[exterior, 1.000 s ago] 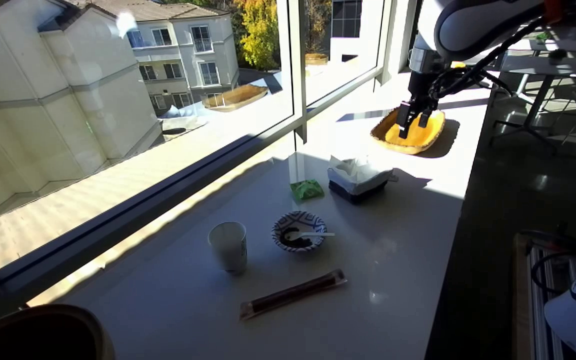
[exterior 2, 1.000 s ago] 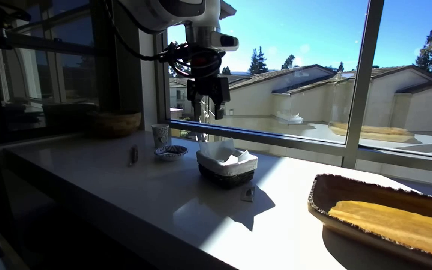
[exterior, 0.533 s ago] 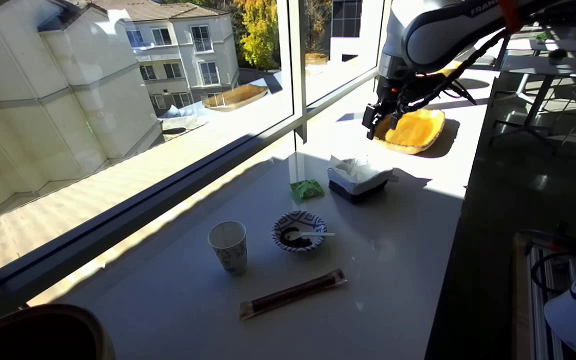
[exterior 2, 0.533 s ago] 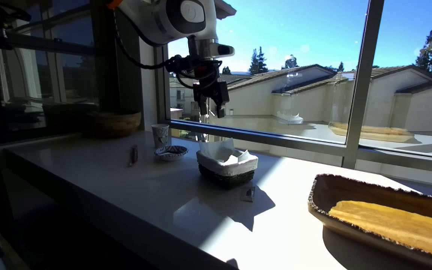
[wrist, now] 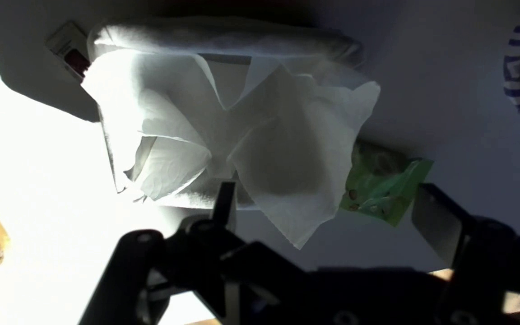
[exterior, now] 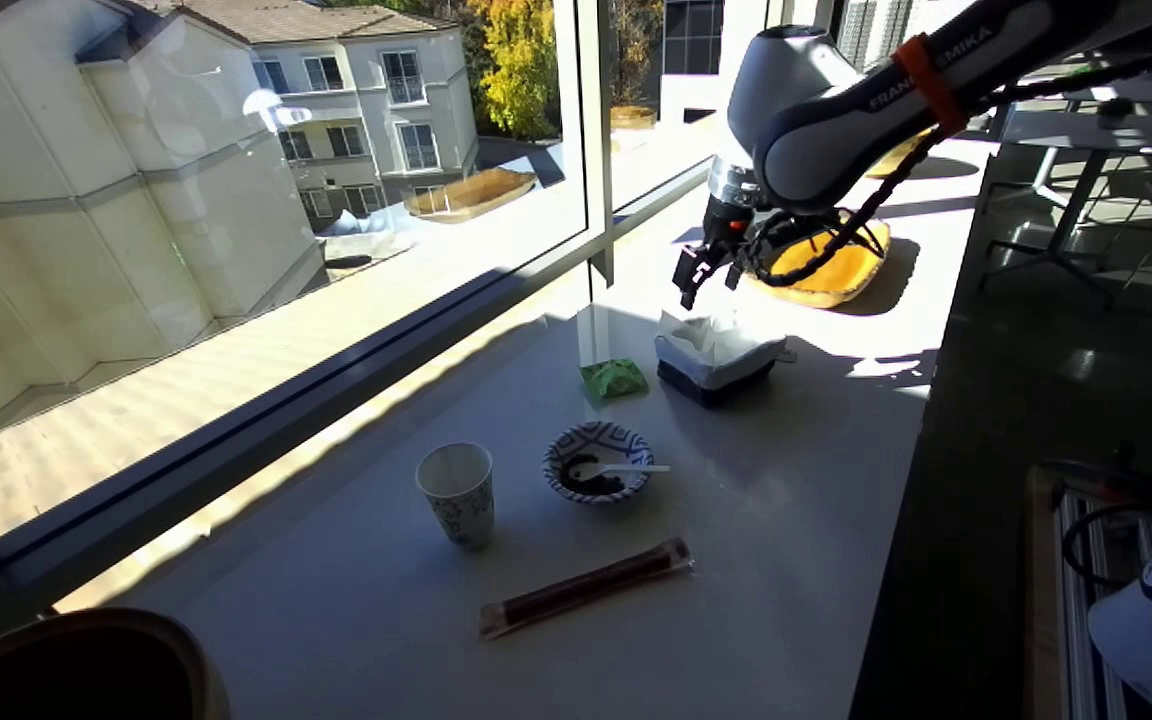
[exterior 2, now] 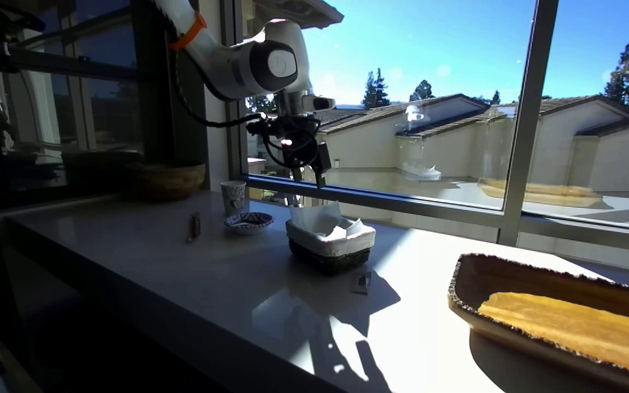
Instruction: Remove the paper towel out of the box
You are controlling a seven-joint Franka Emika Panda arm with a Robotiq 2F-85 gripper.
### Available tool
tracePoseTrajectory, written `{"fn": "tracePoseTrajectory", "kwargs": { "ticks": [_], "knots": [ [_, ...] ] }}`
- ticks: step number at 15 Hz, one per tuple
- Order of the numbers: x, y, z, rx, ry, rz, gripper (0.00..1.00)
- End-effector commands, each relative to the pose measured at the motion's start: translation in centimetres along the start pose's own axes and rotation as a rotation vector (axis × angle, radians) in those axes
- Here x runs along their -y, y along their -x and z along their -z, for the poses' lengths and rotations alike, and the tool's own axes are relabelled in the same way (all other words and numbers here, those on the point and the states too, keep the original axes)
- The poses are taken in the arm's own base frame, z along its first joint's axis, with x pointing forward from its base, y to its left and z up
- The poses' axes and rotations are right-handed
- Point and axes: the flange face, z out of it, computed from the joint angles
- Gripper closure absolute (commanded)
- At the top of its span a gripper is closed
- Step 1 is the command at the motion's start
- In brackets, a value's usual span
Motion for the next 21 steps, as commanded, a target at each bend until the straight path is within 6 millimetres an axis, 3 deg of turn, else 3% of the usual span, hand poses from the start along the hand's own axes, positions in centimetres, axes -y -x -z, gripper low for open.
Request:
{"fn": "tracePoseTrajectory", "kwargs": {
  "ticks": [1,4,5,6,7,9,11,14,17,21],
  "knots": [
    [2.7,-1.5,-2.5,0.002,-0.017,0.01,0.0],
    [3.9,-2.1,-4.1,0.023,-0.013,0.008,0.0],
    [3.8,-2.4,-4.6,0.024,0.007,-0.004,0.03],
    [3.7,-2.5,-5.2,0.042,0.011,-0.024,0.13],
    [3.4,-2.7,-5.7,0.05,0.016,-0.04,0.13],
    [3.0,-2.9,-6.7,0.063,0.02,-0.066,0.35],
    [2.7,-3.0,-7.6,0.077,0.026,-0.08,0.46],
    [2.9,-3.0,-8.4,0.083,0.027,-0.082,0.79],
    [3.3,-3.1,-8.6,0.081,0.03,-0.069,0.99],
    [3.4,-2.8,-7.7,0.088,0.028,-0.066,1.0]
  ]
}}
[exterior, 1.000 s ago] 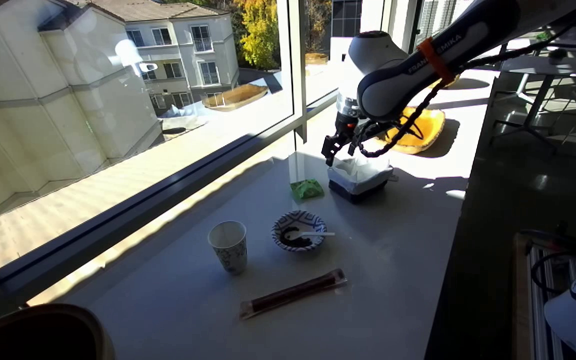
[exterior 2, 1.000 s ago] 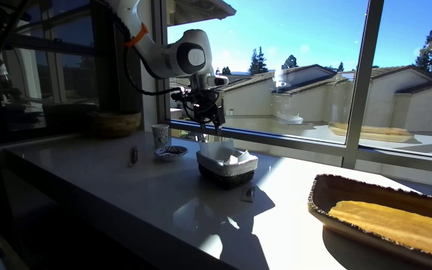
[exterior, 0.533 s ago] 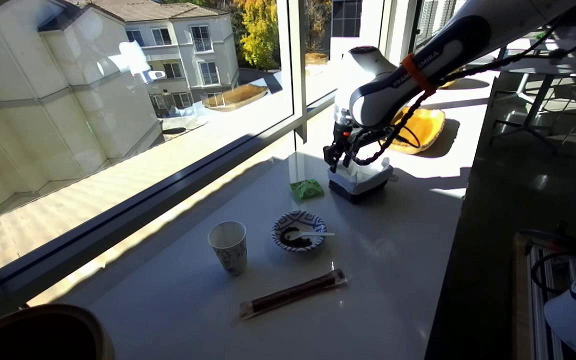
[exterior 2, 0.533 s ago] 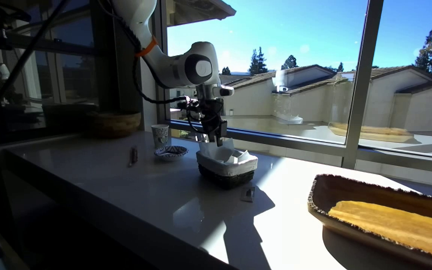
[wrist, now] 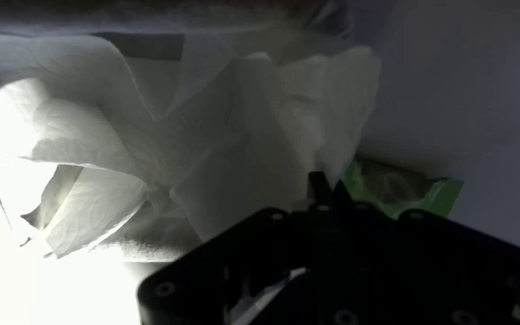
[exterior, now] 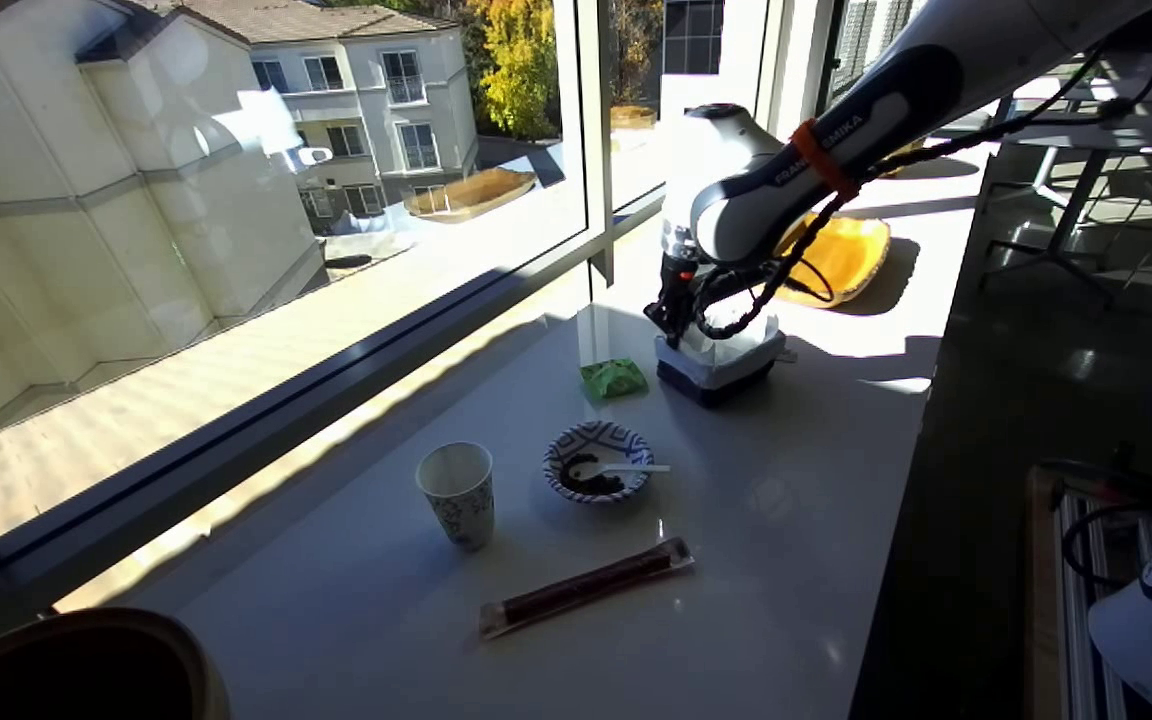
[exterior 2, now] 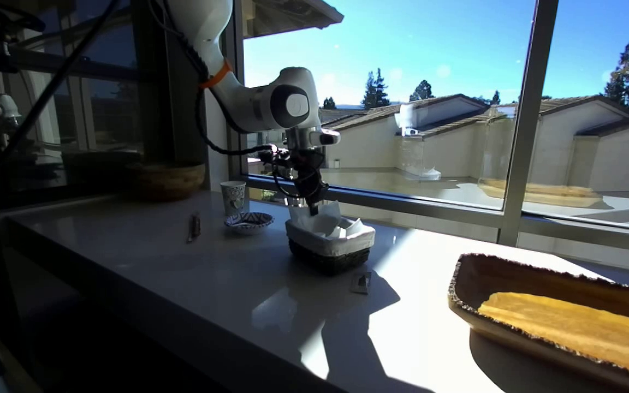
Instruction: Remove the paper towel out of the box
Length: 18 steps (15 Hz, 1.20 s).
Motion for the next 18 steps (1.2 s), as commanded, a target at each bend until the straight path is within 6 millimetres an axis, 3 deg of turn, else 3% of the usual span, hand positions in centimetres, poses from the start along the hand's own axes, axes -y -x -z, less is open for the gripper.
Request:
{"fn": "tracePoseTrajectory", "kwargs": {
  "ticks": [1,3,7,13,16,17,18],
  "knots": [
    [0.1,0.2,1.1,0.016,0.003,-0.011,1.0],
    [-0.1,0.6,2.4,0.005,0.006,-0.002,1.0],
    [0.1,1.1,6.9,-0.086,0.024,0.031,1.0],
    [3.1,1.4,14.5,-0.267,0.092,0.133,1.0],
    [4.9,2.3,16.6,-0.333,0.108,0.179,1.0],
    [4.2,1.0,15.9,-0.312,0.085,0.17,0.99],
    [4.7,1.3,16.5,-0.326,0.087,0.179,0.99]
  ]
}}
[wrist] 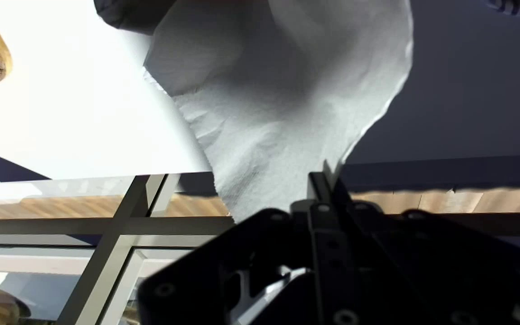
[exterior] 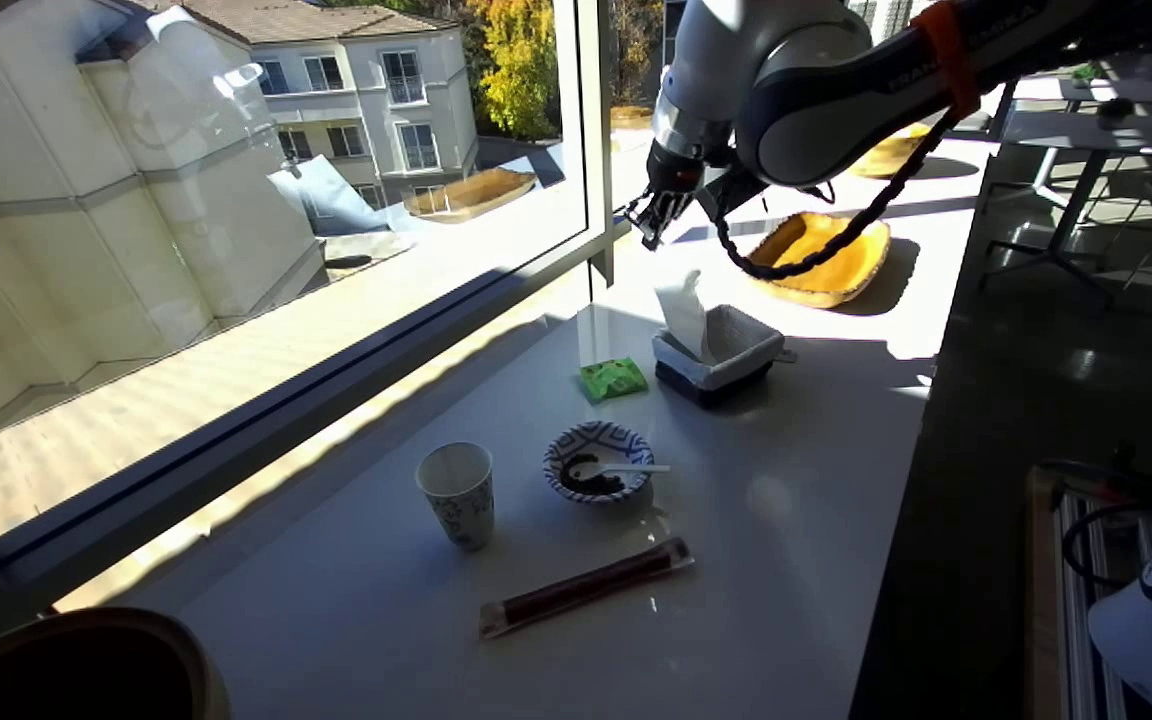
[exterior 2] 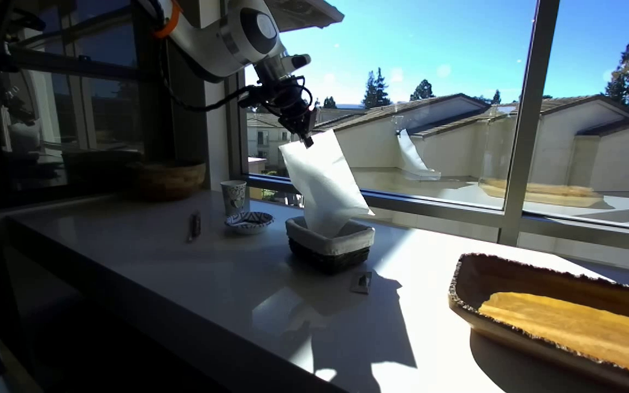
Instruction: Remove the paper towel out of the box
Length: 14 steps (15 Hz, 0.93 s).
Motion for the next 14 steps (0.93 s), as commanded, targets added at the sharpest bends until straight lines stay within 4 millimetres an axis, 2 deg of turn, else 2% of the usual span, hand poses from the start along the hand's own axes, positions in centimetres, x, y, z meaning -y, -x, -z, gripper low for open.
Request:
{"fn": "tracePoseTrajectory", "kwargs": {
  "ticks": [1,10,12,14],
  "knots": [
    [0.2,0.0,0.4,-0.006,-0.001,0.006,0.99],
    [0.1,0.1,0.3,-0.006,0.003,0.01,1.0],
    [1.3,-1.5,1.4,-0.061,-0.011,0.075,1.0],
    [3.3,-3.1,3.7,-0.117,-0.025,0.199,1.0]
  ]
}}
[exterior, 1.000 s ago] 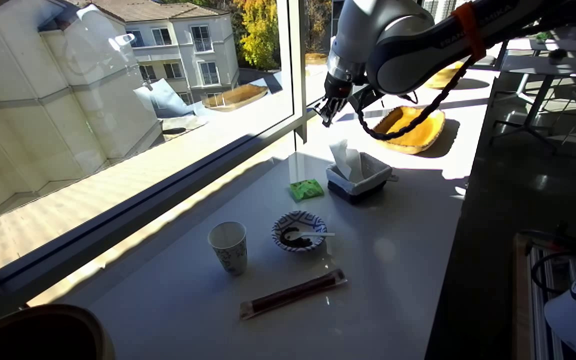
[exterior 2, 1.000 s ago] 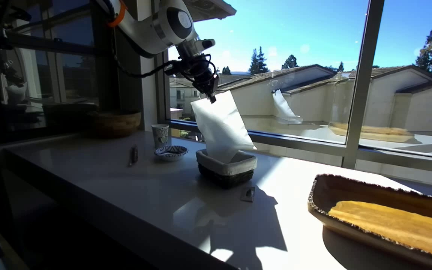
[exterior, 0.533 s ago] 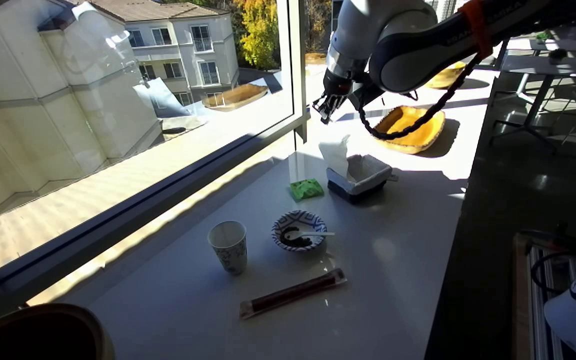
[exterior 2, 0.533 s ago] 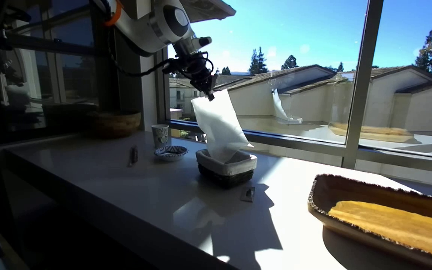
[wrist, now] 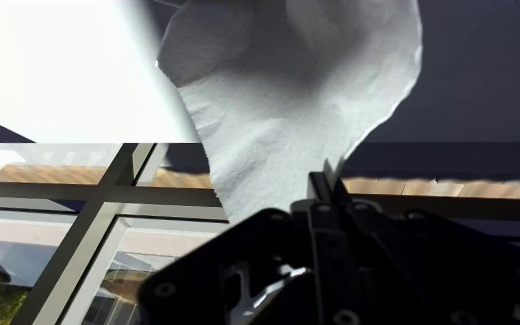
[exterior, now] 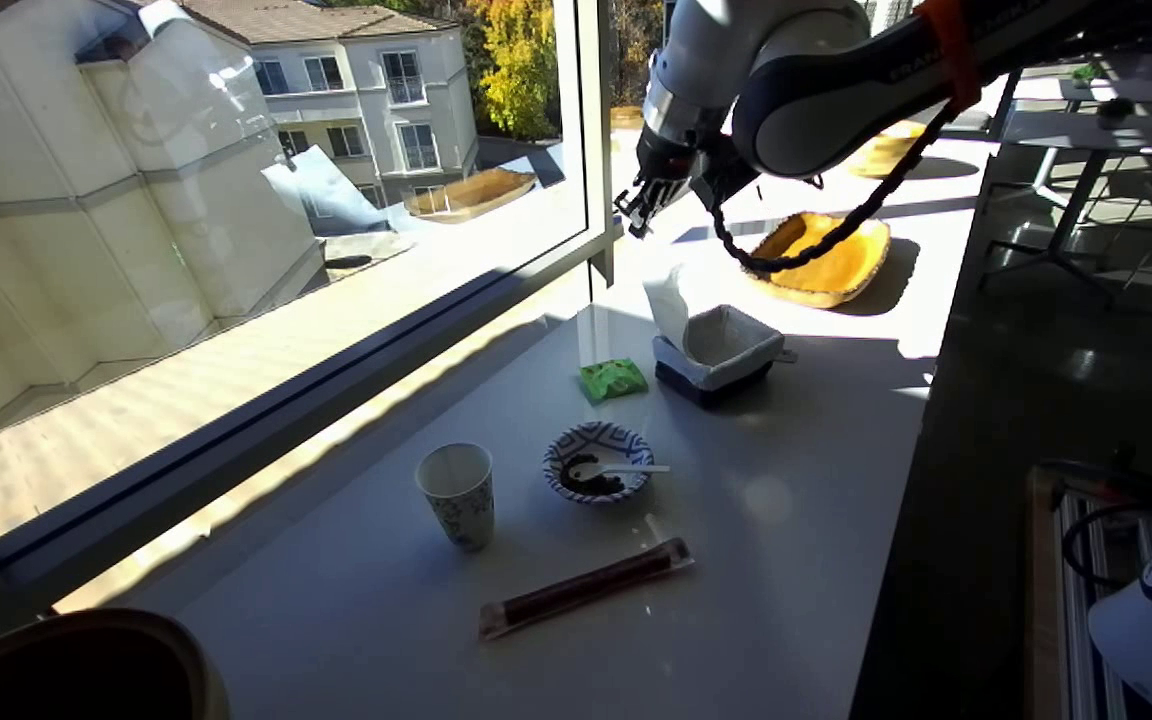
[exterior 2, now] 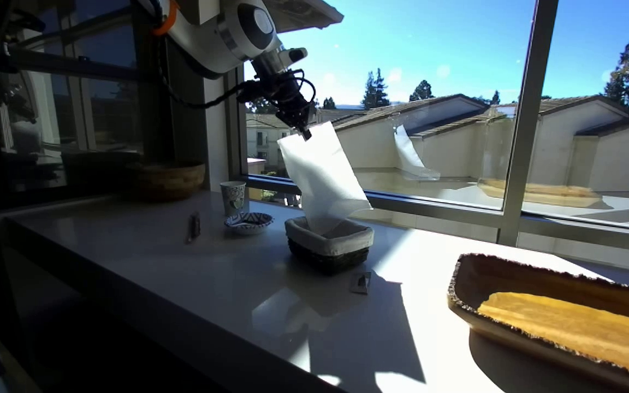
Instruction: Remove the paper towel out of the box
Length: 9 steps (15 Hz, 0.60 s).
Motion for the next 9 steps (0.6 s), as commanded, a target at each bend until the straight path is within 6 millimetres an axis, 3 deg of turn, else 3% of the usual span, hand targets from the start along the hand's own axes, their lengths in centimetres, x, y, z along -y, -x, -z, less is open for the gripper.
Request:
{"fn": "tracePoseTrajectory", "kwargs": {
  "ticks": [1,5,9],
  "knots": [
    [3.5,-3.0,3.4,-0.071,-0.032,0.184,1.0],
    [8.1,-4.8,7.5,-0.122,-0.109,0.358,1.0],
    [7.6,-6.7,6.1,-0.104,-0.027,0.337,1.0]
  ]
}}
